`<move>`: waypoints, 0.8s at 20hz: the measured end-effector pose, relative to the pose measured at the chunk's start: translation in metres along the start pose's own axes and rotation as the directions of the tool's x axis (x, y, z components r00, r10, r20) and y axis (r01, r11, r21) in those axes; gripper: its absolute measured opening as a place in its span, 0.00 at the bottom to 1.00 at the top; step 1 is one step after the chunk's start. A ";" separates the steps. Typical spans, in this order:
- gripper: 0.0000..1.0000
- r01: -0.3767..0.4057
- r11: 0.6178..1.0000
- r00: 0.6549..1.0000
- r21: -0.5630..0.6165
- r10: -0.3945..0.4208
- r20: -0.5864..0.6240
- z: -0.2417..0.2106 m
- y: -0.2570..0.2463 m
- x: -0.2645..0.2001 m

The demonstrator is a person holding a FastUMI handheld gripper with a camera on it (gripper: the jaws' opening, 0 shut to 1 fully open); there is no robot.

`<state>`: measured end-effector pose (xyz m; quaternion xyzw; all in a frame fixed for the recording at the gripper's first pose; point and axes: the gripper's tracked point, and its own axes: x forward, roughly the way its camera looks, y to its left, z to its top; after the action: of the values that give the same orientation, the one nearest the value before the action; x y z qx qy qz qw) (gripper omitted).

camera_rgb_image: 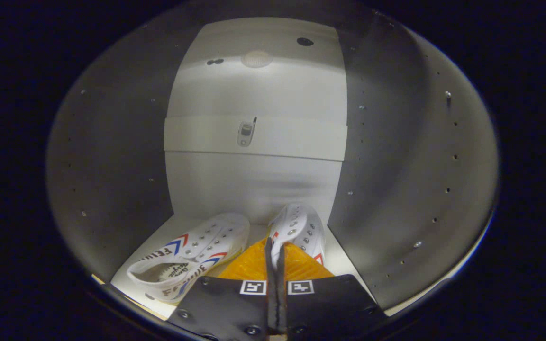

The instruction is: Open the shoe cabinet door, grab the shoes and put them into the shoe cabinet, then close the shoe cabinet door.

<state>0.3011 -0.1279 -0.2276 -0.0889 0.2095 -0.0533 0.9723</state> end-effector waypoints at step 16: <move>0.03 -0.004 1.000 0.999 0.007 0.005 -0.054 -0.015 0.007 0.016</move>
<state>0.3103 -0.1255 -0.2485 -0.0835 0.2358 -0.0543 0.9667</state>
